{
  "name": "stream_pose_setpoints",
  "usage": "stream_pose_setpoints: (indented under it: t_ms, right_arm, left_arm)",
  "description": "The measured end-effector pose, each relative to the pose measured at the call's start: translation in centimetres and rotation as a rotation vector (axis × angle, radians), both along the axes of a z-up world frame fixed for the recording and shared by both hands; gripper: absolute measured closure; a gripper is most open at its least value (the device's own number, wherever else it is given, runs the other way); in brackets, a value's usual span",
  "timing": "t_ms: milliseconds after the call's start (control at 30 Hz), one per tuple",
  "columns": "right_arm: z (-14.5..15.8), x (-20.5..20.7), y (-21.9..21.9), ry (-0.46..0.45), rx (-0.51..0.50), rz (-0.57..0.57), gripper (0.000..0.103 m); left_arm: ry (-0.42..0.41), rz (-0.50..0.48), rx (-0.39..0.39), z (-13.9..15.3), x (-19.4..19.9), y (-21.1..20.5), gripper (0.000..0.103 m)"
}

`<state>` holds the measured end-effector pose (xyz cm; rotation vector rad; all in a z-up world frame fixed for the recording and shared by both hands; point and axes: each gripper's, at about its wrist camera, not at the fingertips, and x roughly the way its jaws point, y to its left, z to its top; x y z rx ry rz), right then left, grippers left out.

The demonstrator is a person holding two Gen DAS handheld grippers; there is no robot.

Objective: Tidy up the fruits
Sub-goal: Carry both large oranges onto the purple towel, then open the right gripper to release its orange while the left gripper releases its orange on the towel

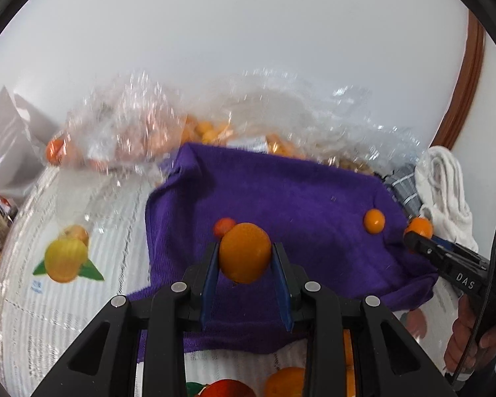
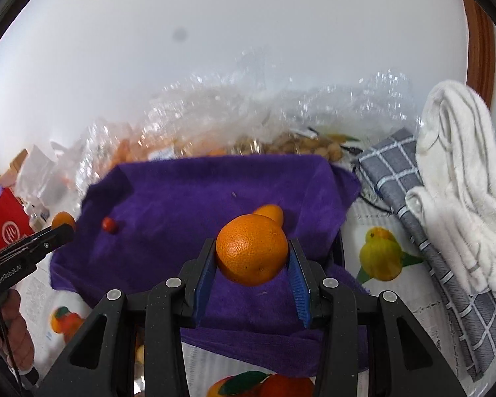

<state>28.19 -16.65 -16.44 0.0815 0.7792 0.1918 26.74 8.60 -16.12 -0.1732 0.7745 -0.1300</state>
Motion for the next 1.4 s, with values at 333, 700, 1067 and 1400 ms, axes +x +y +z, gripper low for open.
stream_pose_setpoints:
  t_ms: [333,700,1067,1400]
  right_arm:
    - [-2.1,0.8,0.1,0.049,-0.037,0.001,0.061]
    - [-3.6,1.4,0.6,0.090,-0.055,0.008,0.061]
    - [-3.6,1.0,0.7,0.075,-0.069,0.012,0.053]
    - [-2.5,-0.2,0.9,0.007,-0.089,-0.011,0.031]
  left_arm:
    - [0.059,0.035,0.015,-2.1,1.0,0.6,0.073]
    - [0.082,0.022,0.069,-2.7,1.2,-0.1,0.073]
    - [0.096,0.016,0.081,-2.7,1.4,-0.1,0.073]
    - [0.107,0.016,0.070,-2.6,1.4,0.0,0.073]
